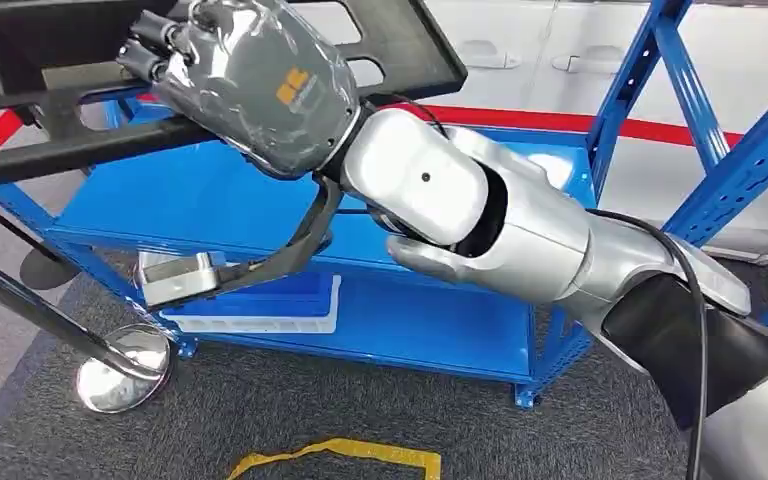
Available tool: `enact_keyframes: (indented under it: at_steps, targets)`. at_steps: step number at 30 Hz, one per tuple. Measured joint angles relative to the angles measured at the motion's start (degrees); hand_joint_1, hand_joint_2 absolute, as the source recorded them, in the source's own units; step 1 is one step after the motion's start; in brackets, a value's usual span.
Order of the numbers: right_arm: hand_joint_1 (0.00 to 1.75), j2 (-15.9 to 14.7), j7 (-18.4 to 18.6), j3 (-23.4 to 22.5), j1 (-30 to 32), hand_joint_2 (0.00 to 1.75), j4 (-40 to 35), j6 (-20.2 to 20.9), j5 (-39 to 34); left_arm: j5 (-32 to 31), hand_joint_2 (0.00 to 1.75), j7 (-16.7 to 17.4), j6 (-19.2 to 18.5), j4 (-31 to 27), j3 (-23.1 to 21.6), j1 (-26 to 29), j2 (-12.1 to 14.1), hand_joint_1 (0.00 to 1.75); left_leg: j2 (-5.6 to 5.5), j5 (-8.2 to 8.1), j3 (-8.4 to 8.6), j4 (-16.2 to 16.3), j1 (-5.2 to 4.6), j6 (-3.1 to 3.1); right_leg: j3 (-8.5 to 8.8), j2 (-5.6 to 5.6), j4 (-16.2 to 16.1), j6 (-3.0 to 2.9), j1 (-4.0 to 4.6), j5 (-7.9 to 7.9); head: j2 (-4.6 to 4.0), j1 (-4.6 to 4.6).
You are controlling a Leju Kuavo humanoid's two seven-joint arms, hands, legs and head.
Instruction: Take the parts from the cabinet and place them on the table.
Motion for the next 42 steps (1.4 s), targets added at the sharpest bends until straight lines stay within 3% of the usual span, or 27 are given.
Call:
enact_keyframes:
  at_steps: [2,4,5,8,9,12,13,14,16,17,18,19,20,23,24,25,27,29,31,33,34,35,36,38,39,40,42]
  targets:
    - [1.75,0.0,-0.2,0.2,-0.1,1.75,-0.1,0.0,-0.1,0.0,0.0,0.0,0.0,0.0,0.0,-0.1,0.0,0.0,-0.07,2.92,6.54,-7.5,-0.7,1.16,-0.88,0.01,0.0,0.01,0.27,0.95,0.0,0.0]
    - [1.75,0.0,-0.2,0.2,-0.5,1.75,-0.3,0.0,-0.3,0.0,0.0,0.0,0.0,0.0,0.0,-0.5,0.4,0.0,0.08,1.08,12.47,-16.3,-1.44,2.84,-1.34,-0.08,-0.1,0.3,0.4,1.85,0.0,0.04]
    - [1.75,0.0,-0.3,0.2,-0.7,1.75,-0.3,0.1,-0.4,0.0,0.0,0.1,0.0,0.0,0.0,-0.6,0.5,0.0,0.02,1.53,12.66,-16.7,-1.59,2.48,-1.28,-0.22,-0.6,0.63,0.08,2.53,0.0,0.05]
    - [1.75,0.0,-0.3,0.4,-0.6,1.75,-0.4,0.4,-0.7,0.0,0.0,0.1,0.1,0.0,0.0,-0.5,0.5,0.0,0.1,3.71,12.12,-18.9,-1.77,3.52,-1.08,-0.21,-2.4,1.68,0.01,4.44,0.0,-0.02]
    - [1.75,0.0,-0.3,0.4,-0.6,1.75,-0.4,0.4,-0.7,0.0,0.0,0.2,0.1,0.0,-0.1,-0.5,0.5,0.0,0.69,4.98,12.35,-19.9,-1.18,3.25,-1.48,-0.24,-1.8,1.79,-0.01,3.29,0.0,-0.2]
    - [1.75,0.0,-0.3,0.4,-0.8,1.75,-0.4,0.6,-0.8,0.0,0.0,0.2,0.0,0.0,-0.1,-0.6,0.3,0.0,0.85,7.23,10.08,-20.3,-1.02,3.57,-3.63,-0.34,7.9,2.44,-0.24,-7.26,0.0,0.33]
    - [1.75,0.0,-0.3,0.7,-0.8,1.75,-0.4,0.6,-0.8,0.0,0.0,0.2,0.0,0.0,-0.1,-0.6,0.2,0.0,0.9,7.79,9.25,-20.1,-0.94,3.49,-4.08,-0.36,11.4,2.7,-0.38,-8.62,0.0,0.28]
    - [1.75,0.0,-0.3,1.0,-0.7,1.75,-0.4,0.7,-0.8,0.0,0.0,0.2,0.0,0.0,-0.1,-0.6,0.1,0.0,0.98,8.33,8.33,-19.9,-0.86,3.33,-4.02,-0.37,13.7,2.96,-0.57,-8.25,0.0,0.33]
    - [1.75,0.0,-0.4,1.5,-0.7,1.75,-0.4,0.7,-0.8,0.0,0.0,0.2,0.1,0.0,-0.1,-0.6,0.0,0.0,1.01,9.19,6.26,-18.9,-0.44,2.71,-0.98,-0.39,12.2,3.59,-1.04,-4.6,0.0,0.31]
    - [1.75,0.0,-0.4,1.5,-0.7,1.75,-0.4,0.7,-0.8,0.0,0.0,0.3,0.1,0.0,-0.1,-0.6,0.0,0.0,1.0,9.45,5.1,-18.0,-0.15,2.32,2.31,-0.41,8.3,4.02,-1.37,-3.13,0.0,0.35]
    - [1.75,0.0,-0.4,1.5,-0.8,1.75,-0.5,0.6,-0.8,0.0,0.0,0.3,0.2,0.0,-0.1,-0.6,0.0,0.0,0.95,9.57,4.17,-16.9,-0.06,2.02,5.41,-0.39,3.9,4.41,-1.77,-4.02,0.0,0.37]
    - [1.75,0.1,-0.5,1.6,-1.0,1.75,-0.6,0.6,-0.8,0.0,0.0,0.3,0.3,0.0,-0.1,-0.6,0.2,0.0,0.78,9.66,2.97,-16.2,-0.25,1.55,7.58,-0.27,0.6,4.54,-1.1,-6.57,0.0,0.64]
    - [1.75,0.2,-0.6,1.6,-0.9,1.75,-1.0,0.7,-0.8,0.0,0.0,0.3,0.3,0.0,-0.1,-0.5,0.1,0.0,0.73,10.0,2.78,-15.8,-0.23,1.26,6.65,-0.06,1.0,3.13,-0.93,-6.2,0.0,0.39]
    - [1.75,0.5,-0.7,2.2,-0.9,1.75,-1.3,1.1,-0.8,0.0,0.0,0.3,0.4,0.0,-0.1,-0.2,0.1,0.0,0.59,11.64,2.14,-16.1,0.08,0.45,5.72,-0.19,0.5,1.58,-0.77,-5.19,0.0,0.72]
    - [1.75,0.5,-0.7,2.4,-1.0,1.75,-1.3,1.3,-0.8,0.0,0.0,0.3,0.4,0.0,-0.1,-0.1,0.1,0.0,0.61,10.91,1.68,-15.7,0.31,0.21,5.14,-0.39,0.3,0.94,-1.0,-4.53,0.0,0.68]
    - [1.75,0.8,-0.7,2.7,-1.0,1.75,-1.5,1.5,-0.8,0.0,0.0,0.4,0.4,0.0,-0.1,0.0,-0.1,0.0,0.63,8.22,0.86,-14.4,0.35,-0.07,4.54,-0.35,0.3,0.69,-0.91,-3.86,0.0,0.48]
    - [1.75,1.0,-0.7,2.7,-1.2,1.75,-1.8,1.7,-0.8,0.0,0.0,0.3,0.5,0.0,-0.1,-0.1,-0.2,0.0,0.61,1.24,-1.03,-6.8,0.42,-0.46,2.98,-0.34,0.2,0.29,-0.74,-2.59,0.0,0.46]
    - [1.75,1.1,-0.7,3.1,-1.2,1.75,-2.1,1.9,-0.8,0.0,0.0,0.3,0.5,0.0,-0.1,-0.1,-0.2,0.0,0.59,-1.54,-1.91,0.3,0.38,-0.42,1.38,-0.34,0.3,0.19,-0.43,-1.37,0.0,0.5]
    - [1.75,1.1,-0.8,3.4,-1.1,1.75,-2.1,2.0,-0.8,0.0,0.0,0.3,0.5,0.0,-0.1,-0.1,-0.3,0.0,0.53,1.2,0.73,-0.2,0.2,0.16,-0.1,-0.32,0.3,0.15,-0.13,-0.21,0.0,0.5]
    - [1.75,1.2,-0.8,3.4,-1.2,1.75,-2.2,2.0,-0.8,0.0,0.0,0.3,0.5,0.0,-0.1,-0.2,-0.4,0.0,0.41,3.89,7.73,-8.5,-0.56,1.44,-1.09,-0.23,0.2,0.22,0.05,0.85,0.0,0.48]
    - [1.75,1.2,-0.8,3.4,-1.3,1.75,-2.3,2.0,-0.8,0.0,0.0,0.3,0.5,0.0,-0.2,-0.3,-0.2,0.0,0.32,1.91,11.39,-13.6,-1.16,2.43,-1.2,-0.34,0.2,0.24,-0.12,1.32,0.0,0.52]
    - [1.75,1.2,-0.8,3.4,-1.5,1.75,-2.4,2.0,-0.8,0.0,0.0,0.3,0.5,0.0,-0.2,-0.5,-0.1,0.0,0.39,0.81,13.62,-17.4,-1.24,2.66,-1.32,-0.34,0.0,0.65,-0.04,1.81,0.0,0.59]
    - [1.75,1.3,-0.8,3.4,-1.5,1.75,-2.5,2.0,-0.8,0.0,0.0,0.2,0.5,0.0,-0.2,-0.6,0.0,0.0,0.37,1.6,12.81,-16.9,-1.48,2.34,-1.09,-0.49,-0.7,1.07,-0.36,2.56,0.0,0.46]
    - [1.75,1.4,-0.9,3.4,-1.5,1.75,-2.7,2.0,-0.8,0.0,0.0,0.2,0.5,0.0,-0.2,-0.7,0.0,0.0,0.39,2.77,12.54,-18.0,-1.81,3.2,-0.93,-0.46,-1.8,1.7,-0.61,3.99,0.0,0.35]
    - [1.75,1.3,-0.9,3.4,-1.4,1.75,-2.7,2.1,-0.8,0.0,0.0,0.2,0.5,0.0,-0.2,-0.6,0.0,0.0,0.59,4.5,13.01,-19.9,-1.16,3.14,-1.16,-0.31,-2.0,1.94,-0.11,4.13,0.0,0.48]
    - [1.75,1.3,-0.9,3.5,-1.3,1.75,-2.7,2.2,-0.8,0.0,0.0,0.3,0.5,0.0,-0.2,-0.7,0.0,0.0,1.07,5.46,12.76,-20.5,-1.12,2.96,-1.61,-0.38,-1.2,2.2,-0.21,1.91,0.0,0.52]
    - [1.75,1.3,-0.9,3.5,-1.5,1.75,-2.7,2.2,-0.8,0.0,0.0,0.3,0.5,0.0,-0.2,-0.7,-0.1,0.0,1.13,6.98,11.11,-20.5,-1.06,3.38,-3.17,-0.38,5.5,2.53,-0.21,-5.55,0.0,0.92]
